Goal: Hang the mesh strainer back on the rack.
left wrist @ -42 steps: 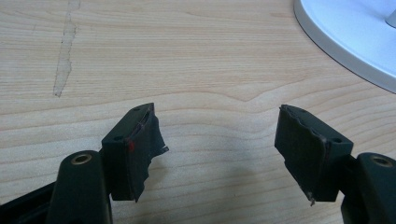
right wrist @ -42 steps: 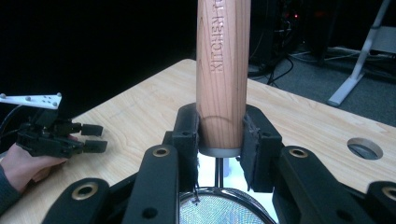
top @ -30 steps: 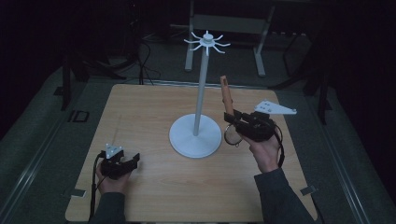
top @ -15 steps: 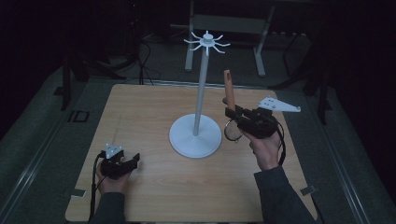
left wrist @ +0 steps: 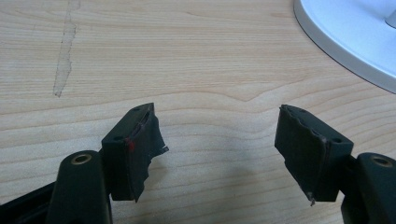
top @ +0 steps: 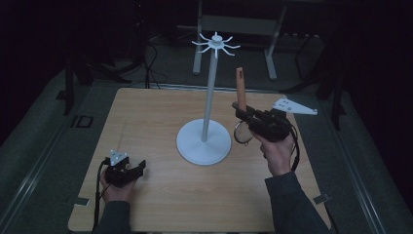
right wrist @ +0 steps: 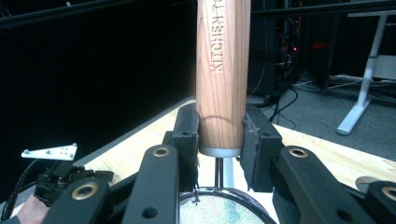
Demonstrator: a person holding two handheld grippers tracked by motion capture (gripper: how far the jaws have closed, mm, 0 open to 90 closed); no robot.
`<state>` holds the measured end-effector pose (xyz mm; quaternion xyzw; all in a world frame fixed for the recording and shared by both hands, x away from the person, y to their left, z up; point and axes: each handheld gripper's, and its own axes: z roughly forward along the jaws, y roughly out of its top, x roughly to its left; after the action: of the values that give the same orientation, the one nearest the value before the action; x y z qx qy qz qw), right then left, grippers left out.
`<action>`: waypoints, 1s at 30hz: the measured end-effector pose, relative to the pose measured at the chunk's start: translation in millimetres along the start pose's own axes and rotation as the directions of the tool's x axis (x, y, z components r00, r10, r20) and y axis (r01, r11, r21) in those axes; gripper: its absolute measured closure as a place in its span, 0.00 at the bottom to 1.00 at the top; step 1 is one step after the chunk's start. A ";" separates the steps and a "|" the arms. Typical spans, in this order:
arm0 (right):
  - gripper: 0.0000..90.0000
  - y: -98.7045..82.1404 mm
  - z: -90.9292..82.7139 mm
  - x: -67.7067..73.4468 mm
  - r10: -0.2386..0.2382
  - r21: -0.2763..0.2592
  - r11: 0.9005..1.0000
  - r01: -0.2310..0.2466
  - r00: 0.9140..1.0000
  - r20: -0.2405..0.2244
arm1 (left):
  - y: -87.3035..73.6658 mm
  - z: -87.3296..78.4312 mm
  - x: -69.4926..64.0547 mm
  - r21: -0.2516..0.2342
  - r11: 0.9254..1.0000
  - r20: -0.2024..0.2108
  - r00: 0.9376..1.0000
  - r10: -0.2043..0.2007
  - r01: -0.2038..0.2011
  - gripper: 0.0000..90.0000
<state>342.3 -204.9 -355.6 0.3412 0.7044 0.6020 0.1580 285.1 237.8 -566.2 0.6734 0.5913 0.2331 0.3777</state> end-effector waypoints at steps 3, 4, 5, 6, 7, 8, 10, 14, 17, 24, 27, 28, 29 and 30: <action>0.78 1.5 -0.2 0.1 -0.001 -0.006 1.000 0.001 1.000 -0.003 | 0.0 0.0 0.2 0.001 1.000 0.001 1.000 0.000 0.000 0.34; 0.78 2.0 0.0 0.3 0.000 -0.009 1.000 0.000 1.000 -0.003 | 0.0 0.0 0.2 0.000 1.000 0.001 1.000 0.000 0.000 0.34; 0.78 2.6 0.0 0.4 0.002 -0.012 1.000 -0.002 1.000 -0.004 | 0.0 0.0 0.1 0.000 1.000 0.000 1.000 0.000 0.000 0.34; 0.78 3.2 -0.3 0.5 0.003 -0.012 1.000 -0.003 1.000 -0.004 | 0.0 0.0 0.1 0.000 1.000 0.000 1.000 0.000 0.000 0.34; 0.78 3.8 -0.1 0.6 0.005 -0.016 1.000 -0.005 1.000 -0.008 | 0.0 0.0 0.2 0.001 1.000 0.001 1.000 -0.001 0.001 0.34; 0.78 4.4 0.0 0.6 0.005 -0.018 1.000 -0.005 1.000 -0.009 | 0.0 0.0 0.2 0.000 1.000 0.001 1.000 -0.001 0.001 0.34; 0.78 5.7 0.0 0.9 0.005 -0.021 1.000 -0.005 1.000 -0.009 | 0.0 0.0 0.1 0.000 1.000 0.000 1.000 0.000 0.000 0.34; 0.78 8.7 0.0 1.7 0.004 -0.027 1.000 -0.004 1.000 -0.010 | 0.0 0.0 0.2 0.000 1.000 0.001 1.000 -0.001 0.001 0.34; 0.78 10.9 -0.3 1.6 0.004 -0.030 1.000 -0.004 1.000 -0.010 | 0.0 0.0 0.2 0.000 1.000 0.001 1.000 -0.001 0.001 0.34; 0.78 16.7 -0.4 3.2 0.002 -0.045 0.999 -0.002 1.000 -0.015 | 0.0 -0.1 0.3 0.000 1.000 0.001 1.000 -0.001 0.001 0.33; 0.78 18.4 0.1 4.3 0.000 -0.051 0.999 -0.001 1.000 -0.020 | 0.0 -0.2 0.4 0.000 1.000 0.001 1.000 -0.001 0.001 0.33; 0.78 18.9 0.3 4.4 0.000 -0.054 0.999 -0.001 1.000 -0.023 | 0.0 -0.2 0.4 -0.001 1.000 0.001 1.000 -0.001 0.001 0.33; 0.78 19.4 0.6 4.8 0.000 -0.055 0.998 -0.002 1.000 -0.023 | 0.0 -0.2 0.4 -0.001 1.000 0.001 1.000 -0.001 0.001 0.33; 0.78 20.0 0.9 5.1 0.001 -0.056 0.998 -0.002 1.000 -0.024 | 0.0 -0.2 0.5 -0.001 1.000 0.001 1.000 -0.001 0.001 0.33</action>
<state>345.1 -200.0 -335.7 0.3299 0.6888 0.6258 0.1585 285.1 238.3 -566.2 0.6729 0.5915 0.2327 0.3784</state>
